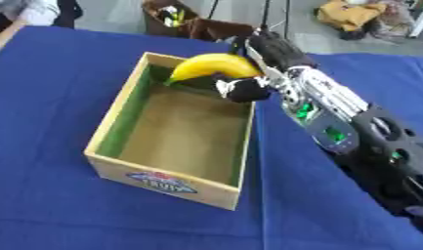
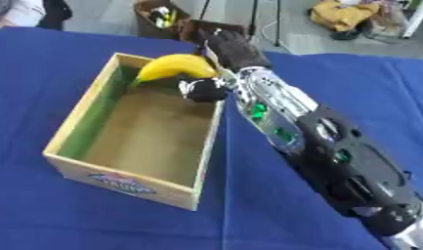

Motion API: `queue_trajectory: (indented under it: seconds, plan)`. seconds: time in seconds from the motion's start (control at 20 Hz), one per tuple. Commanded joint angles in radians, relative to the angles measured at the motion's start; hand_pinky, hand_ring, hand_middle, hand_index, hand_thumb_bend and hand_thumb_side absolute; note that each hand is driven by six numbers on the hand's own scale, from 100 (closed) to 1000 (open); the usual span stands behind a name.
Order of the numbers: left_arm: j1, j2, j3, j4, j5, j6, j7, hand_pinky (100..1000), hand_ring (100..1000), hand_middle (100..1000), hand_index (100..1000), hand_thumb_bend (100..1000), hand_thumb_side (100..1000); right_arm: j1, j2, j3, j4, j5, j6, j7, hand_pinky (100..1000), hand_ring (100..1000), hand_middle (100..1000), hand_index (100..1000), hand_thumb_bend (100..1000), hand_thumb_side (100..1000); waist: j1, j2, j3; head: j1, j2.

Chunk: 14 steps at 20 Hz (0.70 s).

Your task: Pick up objects on the table and place them in the box.

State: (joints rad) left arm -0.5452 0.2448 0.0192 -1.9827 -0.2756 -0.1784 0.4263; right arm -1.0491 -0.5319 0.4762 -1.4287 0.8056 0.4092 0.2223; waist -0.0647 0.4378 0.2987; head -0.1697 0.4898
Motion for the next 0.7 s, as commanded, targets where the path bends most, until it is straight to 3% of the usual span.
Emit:
queue_trajectory:
  seconds: [0.05,0.3,0.4,0.55,0.7]
  plan:
    - [-0.013,0.005,-0.003,-0.017,-0.003,-0.004,0.001,570,702,760,900,100,1000,-0.031,0.016,0.002,0.015,0.02,-0.015,0.004,667,733,329,507,100,481,0.003,-0.02,0.005,-0.007,-0.014]
    - [-0.018,0.004,-0.005,-0.017,-0.003,-0.012,0.002,572,703,760,899,100,1000,-0.04,0.052,0.009,0.048,0.027,-0.031,0.008,670,743,342,520,100,491,0.001,-0.019,0.005,-0.011,-0.013]
    - [-0.018,0.004,-0.005,-0.017,-0.004,-0.014,0.002,572,703,760,899,100,1000,-0.042,0.057,0.018,0.046,0.026,-0.044,0.016,694,780,405,603,100,584,0.001,-0.02,0.004,-0.012,-0.012]
    - [-0.017,0.005,-0.003,-0.017,-0.004,-0.017,0.007,573,703,761,899,100,1000,-0.043,0.057,0.02,0.028,0.025,-0.061,0.049,738,842,557,748,272,717,0.002,-0.022,0.0,-0.014,-0.009]
    - [-0.015,0.006,-0.003,-0.017,-0.004,-0.019,0.012,574,704,761,899,100,1000,-0.048,0.051,0.014,-0.003,0.026,-0.064,0.086,771,881,652,838,345,772,0.003,-0.026,-0.003,-0.013,-0.006]
